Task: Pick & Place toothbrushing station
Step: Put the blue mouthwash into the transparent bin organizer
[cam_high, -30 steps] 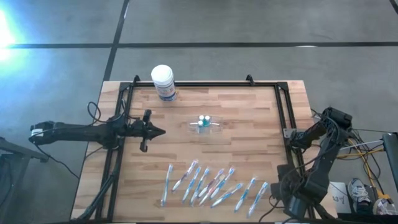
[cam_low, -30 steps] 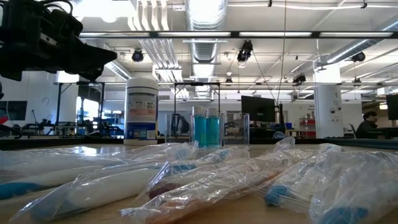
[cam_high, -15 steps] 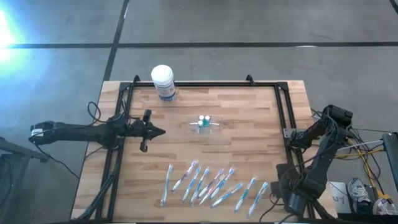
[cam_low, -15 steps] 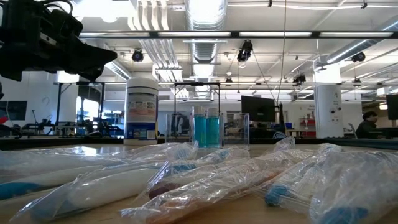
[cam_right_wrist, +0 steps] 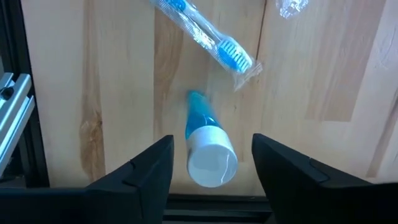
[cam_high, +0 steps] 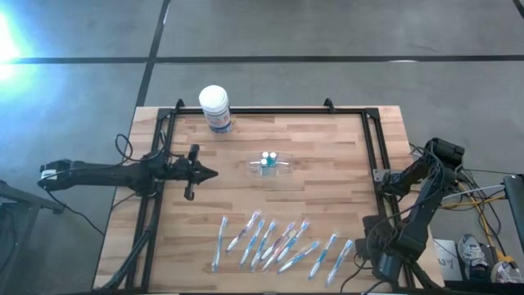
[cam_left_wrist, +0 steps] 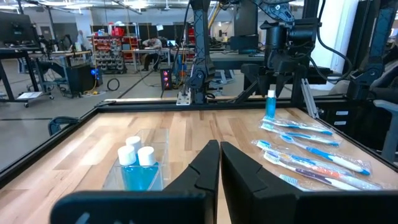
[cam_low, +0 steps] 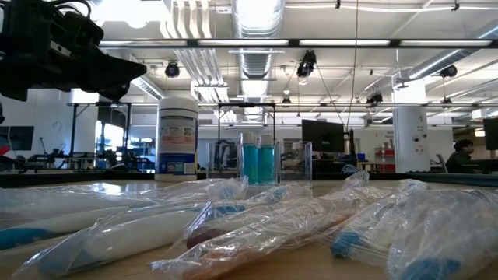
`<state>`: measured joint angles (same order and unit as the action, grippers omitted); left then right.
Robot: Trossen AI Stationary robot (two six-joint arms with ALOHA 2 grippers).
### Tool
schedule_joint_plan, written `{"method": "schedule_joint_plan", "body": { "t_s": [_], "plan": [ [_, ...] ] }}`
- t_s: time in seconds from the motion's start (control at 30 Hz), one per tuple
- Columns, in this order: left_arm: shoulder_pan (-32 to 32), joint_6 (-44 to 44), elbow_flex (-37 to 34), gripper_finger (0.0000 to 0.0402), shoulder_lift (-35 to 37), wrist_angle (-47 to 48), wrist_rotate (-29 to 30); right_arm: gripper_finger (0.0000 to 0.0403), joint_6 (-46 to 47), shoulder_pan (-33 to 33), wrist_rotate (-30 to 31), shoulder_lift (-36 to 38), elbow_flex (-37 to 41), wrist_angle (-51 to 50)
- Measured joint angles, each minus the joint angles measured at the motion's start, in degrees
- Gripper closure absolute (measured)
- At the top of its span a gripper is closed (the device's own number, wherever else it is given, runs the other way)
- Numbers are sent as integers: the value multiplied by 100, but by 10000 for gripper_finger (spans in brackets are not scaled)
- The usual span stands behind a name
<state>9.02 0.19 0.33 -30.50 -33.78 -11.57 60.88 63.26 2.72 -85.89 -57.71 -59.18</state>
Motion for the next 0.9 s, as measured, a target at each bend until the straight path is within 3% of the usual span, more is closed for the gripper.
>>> {"method": "schedule_joint_plan", "body": {
  "t_s": [0.33,0.9],
  "plan": [
    [0,0,-1,381,0,2,0,317,-2,0,-280,-3,0,2],
    [0,-4,-1,381,0,9,0,383,-46,-2,-280,-4,-2,-6]
  ]
}}
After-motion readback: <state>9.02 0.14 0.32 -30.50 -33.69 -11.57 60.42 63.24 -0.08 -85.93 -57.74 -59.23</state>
